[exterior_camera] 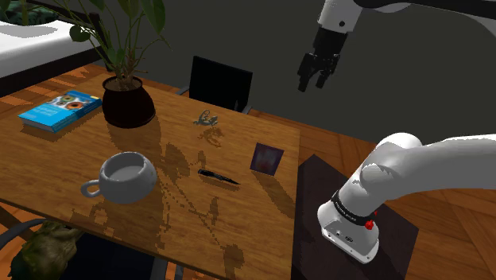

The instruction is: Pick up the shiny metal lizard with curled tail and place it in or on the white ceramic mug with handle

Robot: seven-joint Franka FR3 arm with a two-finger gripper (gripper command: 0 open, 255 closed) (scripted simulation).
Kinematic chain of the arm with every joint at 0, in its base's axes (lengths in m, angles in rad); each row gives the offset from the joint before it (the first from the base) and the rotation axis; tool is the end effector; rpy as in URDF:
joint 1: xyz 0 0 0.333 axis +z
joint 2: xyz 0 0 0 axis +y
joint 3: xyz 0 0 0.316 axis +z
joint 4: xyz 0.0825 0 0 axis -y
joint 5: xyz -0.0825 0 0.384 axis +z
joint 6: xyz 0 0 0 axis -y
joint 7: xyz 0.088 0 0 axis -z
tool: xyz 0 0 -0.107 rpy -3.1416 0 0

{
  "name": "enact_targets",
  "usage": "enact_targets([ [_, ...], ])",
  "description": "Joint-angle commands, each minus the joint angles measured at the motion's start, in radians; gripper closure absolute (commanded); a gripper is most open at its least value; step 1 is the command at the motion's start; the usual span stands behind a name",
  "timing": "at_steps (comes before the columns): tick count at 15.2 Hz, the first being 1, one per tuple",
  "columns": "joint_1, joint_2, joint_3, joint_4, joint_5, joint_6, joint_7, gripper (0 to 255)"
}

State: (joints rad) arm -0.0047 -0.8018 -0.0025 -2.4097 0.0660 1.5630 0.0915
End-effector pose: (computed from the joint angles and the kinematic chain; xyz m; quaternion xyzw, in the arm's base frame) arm 0.3002 0.0047 0.5696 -0.9980 0.0494 0.0239 0.0329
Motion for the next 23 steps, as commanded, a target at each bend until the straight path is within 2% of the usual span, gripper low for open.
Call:
enact_targets([
  [1, 0.000, 0.000, 0.000, 0.000, 0.000, 0.000, 0.000, 0],
  [7, 0.018, 0.156, -0.044, -0.045, 0.017, 0.228, -0.094, 0],
  [12, 0.041, 0.320, -0.078, -0.037, 0.050, 0.404, -0.180, 0],
  [18, 0.077, 0.543, -0.114, 0.027, 0.124, 0.579, -0.302, 0],
  [23, 0.103, 0.738, -0.130, 0.124, 0.216, 0.683, -0.418, 0],
])
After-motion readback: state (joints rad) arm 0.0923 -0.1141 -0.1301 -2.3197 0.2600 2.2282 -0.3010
